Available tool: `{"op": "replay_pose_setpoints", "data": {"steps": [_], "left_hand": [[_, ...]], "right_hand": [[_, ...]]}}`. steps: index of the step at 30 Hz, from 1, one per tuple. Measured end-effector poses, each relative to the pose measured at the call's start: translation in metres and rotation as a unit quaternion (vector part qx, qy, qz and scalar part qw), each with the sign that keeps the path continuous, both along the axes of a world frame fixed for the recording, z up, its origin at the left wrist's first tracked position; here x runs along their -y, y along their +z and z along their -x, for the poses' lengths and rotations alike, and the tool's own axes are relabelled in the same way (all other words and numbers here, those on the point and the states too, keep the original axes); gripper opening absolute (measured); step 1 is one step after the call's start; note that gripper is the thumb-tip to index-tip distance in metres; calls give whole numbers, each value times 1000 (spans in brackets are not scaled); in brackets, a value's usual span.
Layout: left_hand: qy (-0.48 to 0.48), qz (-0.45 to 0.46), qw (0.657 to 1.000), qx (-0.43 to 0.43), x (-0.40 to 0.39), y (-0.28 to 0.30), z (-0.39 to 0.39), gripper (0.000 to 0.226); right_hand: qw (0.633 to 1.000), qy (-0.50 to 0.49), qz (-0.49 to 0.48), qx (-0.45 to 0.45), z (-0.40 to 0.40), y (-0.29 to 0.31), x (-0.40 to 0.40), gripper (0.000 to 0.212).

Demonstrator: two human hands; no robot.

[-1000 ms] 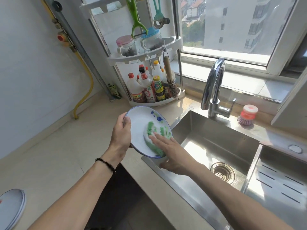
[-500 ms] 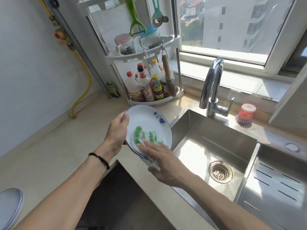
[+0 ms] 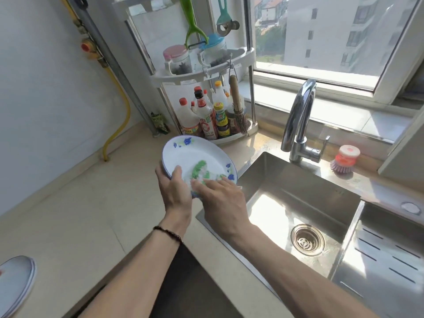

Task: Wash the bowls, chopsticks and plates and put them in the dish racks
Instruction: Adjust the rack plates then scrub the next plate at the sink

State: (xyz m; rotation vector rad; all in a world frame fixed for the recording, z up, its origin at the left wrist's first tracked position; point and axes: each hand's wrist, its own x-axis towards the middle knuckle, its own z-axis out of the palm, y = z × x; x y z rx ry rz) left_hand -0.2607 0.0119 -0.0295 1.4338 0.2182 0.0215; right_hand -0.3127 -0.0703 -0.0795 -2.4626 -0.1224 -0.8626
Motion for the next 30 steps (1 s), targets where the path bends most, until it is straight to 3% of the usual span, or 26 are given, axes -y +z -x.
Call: {"op": "replay_pose_setpoints", "data": {"steps": [2, 4, 7, 11, 14, 16, 19, 23, 27, 30], "left_hand": [[-11, 2, 1000, 15, -7, 6, -7, 24], [-39, -45, 997, 42, -13, 11, -12, 25], [-18, -97, 994, 54, -14, 9, -13, 29], [-17, -59, 998, 26, -18, 11, -17, 26], [-53, -110, 991, 48, -20, 14, -14, 28], [-27, -115, 992, 53, -18, 15, -14, 33], [-35, -91, 994, 43, -20, 15, -15, 35], [-51, -137, 988, 52, -20, 22, -13, 35], [-48, -104, 992, 48, -20, 29, -18, 29], [-84, -136, 985, 58, -24, 36, -17, 30]], "right_hand": [[989, 86, -79, -94, 8, -1, 1, 61], [967, 130, -38, -217, 9, -3, 23, 81], [949, 137, 10, -283, 5, 2, 36, 95], [933, 230, -43, -275, 9, 13, 25, 93], [936, 173, 21, -306, 4, 4, 48, 99], [933, 167, -7, -318, 7, 5, 44, 100], [925, 233, -69, -292, 14, 7, 30, 90], [939, 157, -32, -305, 7, 2, 50, 92], [928, 227, -91, -280, 16, 16, 26, 87], [941, 195, -40, -275, 10, 11, 45, 89]]}}
